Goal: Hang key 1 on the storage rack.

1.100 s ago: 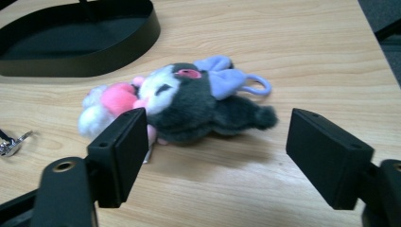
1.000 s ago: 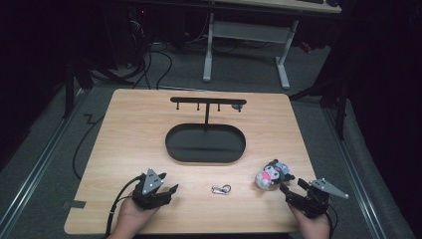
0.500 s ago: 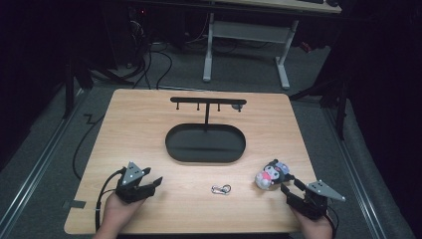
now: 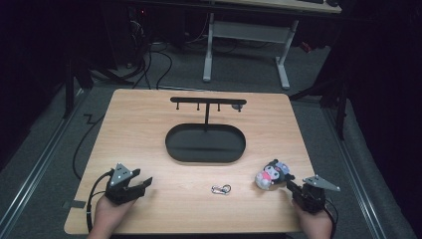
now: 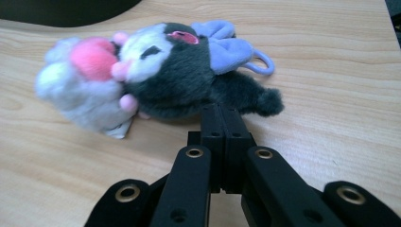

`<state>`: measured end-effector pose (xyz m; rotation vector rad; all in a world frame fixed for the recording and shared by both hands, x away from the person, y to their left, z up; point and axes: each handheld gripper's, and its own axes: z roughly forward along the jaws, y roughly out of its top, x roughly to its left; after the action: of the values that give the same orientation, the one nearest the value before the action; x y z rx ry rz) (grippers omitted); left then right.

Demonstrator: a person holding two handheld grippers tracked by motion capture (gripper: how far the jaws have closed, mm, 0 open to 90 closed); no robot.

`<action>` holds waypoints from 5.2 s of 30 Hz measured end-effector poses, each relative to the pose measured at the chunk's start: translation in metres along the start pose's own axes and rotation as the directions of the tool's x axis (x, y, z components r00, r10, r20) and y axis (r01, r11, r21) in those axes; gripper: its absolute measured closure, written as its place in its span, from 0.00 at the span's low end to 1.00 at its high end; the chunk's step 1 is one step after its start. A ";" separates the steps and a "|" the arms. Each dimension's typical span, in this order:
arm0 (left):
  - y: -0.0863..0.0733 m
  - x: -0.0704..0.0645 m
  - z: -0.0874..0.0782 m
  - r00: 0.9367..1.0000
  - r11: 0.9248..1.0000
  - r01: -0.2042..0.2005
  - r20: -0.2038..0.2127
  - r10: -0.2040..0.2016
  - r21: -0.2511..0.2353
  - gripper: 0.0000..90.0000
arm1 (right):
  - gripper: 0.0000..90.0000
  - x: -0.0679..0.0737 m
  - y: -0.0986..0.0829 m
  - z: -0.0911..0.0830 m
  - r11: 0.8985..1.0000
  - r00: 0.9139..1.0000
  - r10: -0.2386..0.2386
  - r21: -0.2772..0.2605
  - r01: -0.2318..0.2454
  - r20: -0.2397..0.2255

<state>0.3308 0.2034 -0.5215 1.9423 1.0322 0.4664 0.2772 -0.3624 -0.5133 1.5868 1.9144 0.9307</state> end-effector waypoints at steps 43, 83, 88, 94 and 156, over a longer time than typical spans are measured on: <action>-0.013 -0.011 -0.022 1.000 1.000 -0.014 0.009 0.014 -0.016 0.47 | 0.96 0.016 0.027 0.041 0.992 0.989 -0.127 -0.007 0.127 -0.080; 0.006 -0.031 0.009 0.982 0.991 -0.120 0.139 0.127 -0.060 0.47 | 0.84 0.020 0.016 0.009 0.985 0.998 -0.043 0.171 0.035 0.040; 0.007 -0.029 0.013 0.984 0.994 -0.095 0.148 0.102 -0.054 0.46 | 0.83 0.017 0.015 0.010 0.977 0.998 -0.046 0.211 0.037 0.036; 0.008 -0.029 0.011 0.984 0.994 -0.094 0.148 0.103 -0.062 0.47 | 0.83 0.015 0.018 0.010 0.960 0.996 -0.089 0.265 0.084 0.009; 0.007 -0.032 0.013 0.985 0.987 -0.142 0.090 0.148 -0.070 0.15 | 0.17 0.073 0.082 0.024 0.736 0.966 -0.201 0.626 0.257 -0.160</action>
<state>0.3245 0.1690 -0.5211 1.9714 0.8100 0.4762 0.3330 -0.2787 -0.4627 1.6012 2.6016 0.2192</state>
